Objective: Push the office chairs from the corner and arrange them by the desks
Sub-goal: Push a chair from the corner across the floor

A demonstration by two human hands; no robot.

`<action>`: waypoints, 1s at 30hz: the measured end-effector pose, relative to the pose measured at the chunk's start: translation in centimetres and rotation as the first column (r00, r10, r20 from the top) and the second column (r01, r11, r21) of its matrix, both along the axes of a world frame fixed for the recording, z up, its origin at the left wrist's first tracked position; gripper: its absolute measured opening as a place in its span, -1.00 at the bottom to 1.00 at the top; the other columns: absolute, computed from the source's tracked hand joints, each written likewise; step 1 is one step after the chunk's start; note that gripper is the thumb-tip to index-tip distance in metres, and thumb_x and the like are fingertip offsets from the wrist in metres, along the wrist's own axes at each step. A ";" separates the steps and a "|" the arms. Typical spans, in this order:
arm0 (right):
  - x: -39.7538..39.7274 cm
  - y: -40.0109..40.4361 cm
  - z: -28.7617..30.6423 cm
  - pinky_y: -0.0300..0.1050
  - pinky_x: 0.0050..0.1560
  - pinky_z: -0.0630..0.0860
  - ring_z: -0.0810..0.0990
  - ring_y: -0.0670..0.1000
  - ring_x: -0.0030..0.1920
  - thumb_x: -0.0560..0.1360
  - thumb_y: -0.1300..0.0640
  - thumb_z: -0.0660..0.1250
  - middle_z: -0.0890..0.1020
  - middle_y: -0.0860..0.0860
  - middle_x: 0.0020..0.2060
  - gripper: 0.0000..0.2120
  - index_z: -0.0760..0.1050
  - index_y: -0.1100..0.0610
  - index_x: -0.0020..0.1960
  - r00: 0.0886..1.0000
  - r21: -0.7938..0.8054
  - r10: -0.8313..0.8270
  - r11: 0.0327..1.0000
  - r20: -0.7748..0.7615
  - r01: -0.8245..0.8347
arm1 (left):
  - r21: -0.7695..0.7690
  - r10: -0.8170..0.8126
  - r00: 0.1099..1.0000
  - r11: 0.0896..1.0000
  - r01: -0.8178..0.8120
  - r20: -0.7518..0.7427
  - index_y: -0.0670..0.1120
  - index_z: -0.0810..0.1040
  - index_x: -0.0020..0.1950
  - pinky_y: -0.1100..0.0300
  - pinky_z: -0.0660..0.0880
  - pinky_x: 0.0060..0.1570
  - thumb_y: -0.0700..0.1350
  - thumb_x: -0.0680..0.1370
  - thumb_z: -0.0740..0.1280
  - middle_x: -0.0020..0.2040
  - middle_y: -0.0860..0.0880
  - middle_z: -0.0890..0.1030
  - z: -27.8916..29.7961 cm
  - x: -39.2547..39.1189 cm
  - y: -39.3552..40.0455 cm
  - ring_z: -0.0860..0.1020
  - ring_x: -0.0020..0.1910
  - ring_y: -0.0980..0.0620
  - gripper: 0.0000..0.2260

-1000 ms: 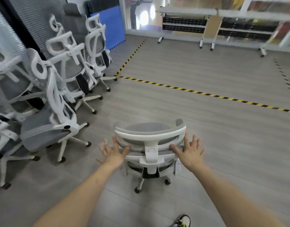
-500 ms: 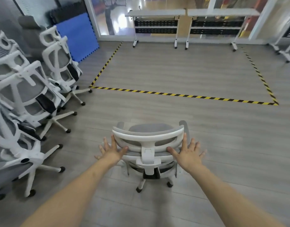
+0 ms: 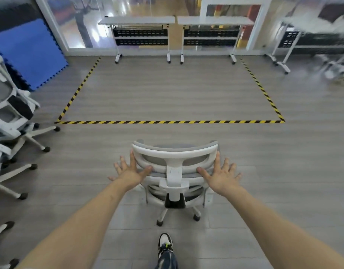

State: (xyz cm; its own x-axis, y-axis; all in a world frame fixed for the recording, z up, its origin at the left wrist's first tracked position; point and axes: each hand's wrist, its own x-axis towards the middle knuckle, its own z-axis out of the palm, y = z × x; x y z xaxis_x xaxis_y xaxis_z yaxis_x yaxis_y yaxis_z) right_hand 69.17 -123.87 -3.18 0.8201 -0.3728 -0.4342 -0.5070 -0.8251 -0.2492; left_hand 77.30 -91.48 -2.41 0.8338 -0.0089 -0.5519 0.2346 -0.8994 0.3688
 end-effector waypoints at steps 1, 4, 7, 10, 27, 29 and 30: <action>1.4 -0.9 0.1 0.46 0.54 -0.17 -0.27 0.29 0.64 0.33 -0.72 -0.19 -0.24 0.13 0.67 0.07 -0.50 -0.17 0.59 1.000 0.006 -0.027 1.000 0.004 0.027 | 0.010 -0.019 1.000 1.000 0.019 0.007 0.24 -0.42 0.60 -0.53 -0.15 0.45 0.67 0.34 0.05 0.64 -0.06 -0.42 0.1 1.9 -1.2 -0.36 0.62 -0.23 0.06; 5.6 -3.7 0.9 0.45 0.54 -0.20 -0.31 0.25 0.64 0.27 -0.76 -0.15 -0.28 0.12 0.66 0.13 -0.48 -0.20 0.59 0.995 0.040 -0.102 0.994 -0.023 0.103 | 0.023 -0.090 0.996 0.996 0.090 -0.006 0.23 -0.44 0.60 -0.54 -0.15 0.45 0.68 0.33 0.07 0.65 -0.08 -0.41 0.6 7.7 -4.4 -0.37 0.62 -0.23 0.09; 9.9 -6.6 1.7 0.46 0.54 -0.21 -0.33 0.24 0.63 0.15 -0.83 -0.14 -0.30 0.11 0.65 0.25 -0.51 -0.20 0.59 0.987 0.060 -0.145 0.987 -0.071 0.149 | -0.006 -0.153 0.988 0.988 0.153 -0.023 0.24 -0.46 0.59 -0.53 -0.17 0.44 0.72 0.23 0.14 0.64 -0.10 -0.42 1.1 13.3 -7.4 -0.40 0.61 -0.23 0.20; 14.4 -9.7 1.9 0.46 0.54 -0.20 -0.35 0.23 0.63 0.08 -0.85 -0.10 -0.32 0.09 0.65 0.33 -0.54 -0.20 0.57 0.979 0.066 -0.185 0.979 -0.088 0.191 | -0.002 -0.196 0.980 0.981 0.196 -0.026 0.24 -0.49 0.56 -0.53 -0.15 0.44 0.73 0.18 0.17 0.64 -0.11 -0.41 1.3 19.1 -10.8 -0.41 0.60 -0.24 0.25; 41.2 -32.6 1.7 0.50 0.52 -0.11 -0.37 0.21 0.63 -0.02 -0.85 0.00 -0.34 0.05 0.65 0.43 -0.56 -0.19 0.56 0.970 0.107 -0.230 0.966 -0.077 0.237 | -0.027 -0.265 0.964 0.964 0.265 0.000 0.27 -0.51 0.55 -0.55 -0.13 0.43 0.73 0.16 0.20 0.64 -0.11 -0.42 1.2 47.7 -34.6 -0.40 0.61 -0.23 0.27; 44.5 -35.6 1.9 0.50 0.52 -0.11 -0.38 0.22 0.62 -0.03 -0.85 -0.01 -0.35 0.06 0.64 0.43 -0.57 -0.20 0.56 0.973 0.116 -0.214 0.968 -0.083 0.223 | -0.023 -0.253 0.967 0.967 0.252 -0.016 0.26 -0.50 0.56 -0.54 -0.11 0.44 0.76 0.11 0.18 0.64 -0.11 -0.41 1.2 50.8 -37.3 -0.40 0.61 -0.24 0.30; 46.2 -37.1 1.8 0.51 0.52 -0.12 -0.39 0.23 0.62 -0.06 -0.86 -0.01 -0.35 0.06 0.64 0.43 -0.61 -0.22 0.52 0.974 0.126 -0.212 0.967 -0.085 0.221 | -0.018 -0.249 0.968 0.968 0.249 -0.021 0.26 -0.50 0.56 -0.53 -0.10 0.44 0.77 0.07 0.17 0.64 -0.11 -0.40 1.2 52.3 -38.6 -0.40 0.61 -0.24 0.33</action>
